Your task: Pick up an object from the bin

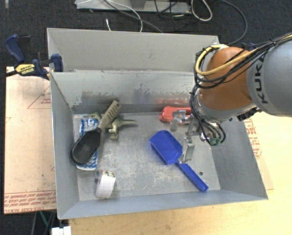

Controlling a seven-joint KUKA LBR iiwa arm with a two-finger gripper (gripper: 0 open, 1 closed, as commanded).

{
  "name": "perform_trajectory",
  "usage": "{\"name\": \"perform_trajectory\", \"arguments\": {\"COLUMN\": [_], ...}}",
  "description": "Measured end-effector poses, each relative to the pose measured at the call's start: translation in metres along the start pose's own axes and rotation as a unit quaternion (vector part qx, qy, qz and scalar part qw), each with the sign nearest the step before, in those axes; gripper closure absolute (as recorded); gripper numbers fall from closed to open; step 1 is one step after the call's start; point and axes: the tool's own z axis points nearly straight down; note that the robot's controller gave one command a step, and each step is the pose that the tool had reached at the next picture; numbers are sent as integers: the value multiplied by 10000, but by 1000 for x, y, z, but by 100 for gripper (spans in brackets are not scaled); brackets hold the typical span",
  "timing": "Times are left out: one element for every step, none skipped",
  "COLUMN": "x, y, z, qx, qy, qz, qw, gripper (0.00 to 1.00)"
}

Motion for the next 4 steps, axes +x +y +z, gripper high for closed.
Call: {"name": "perform_trajectory", "arguments": {"x": [0, 6, 0, 0], "y": [0, 32, 12, 12], "z": [0, 87, 73, 73], "qx": [0, -7, 7, 6], "qy": [0, 8, -61, -61], "qz": [0, -496, -1171, -1170], "qw": [10000, 9988, 9931, 9931], "gripper": [0, 0, 100, 100]}}
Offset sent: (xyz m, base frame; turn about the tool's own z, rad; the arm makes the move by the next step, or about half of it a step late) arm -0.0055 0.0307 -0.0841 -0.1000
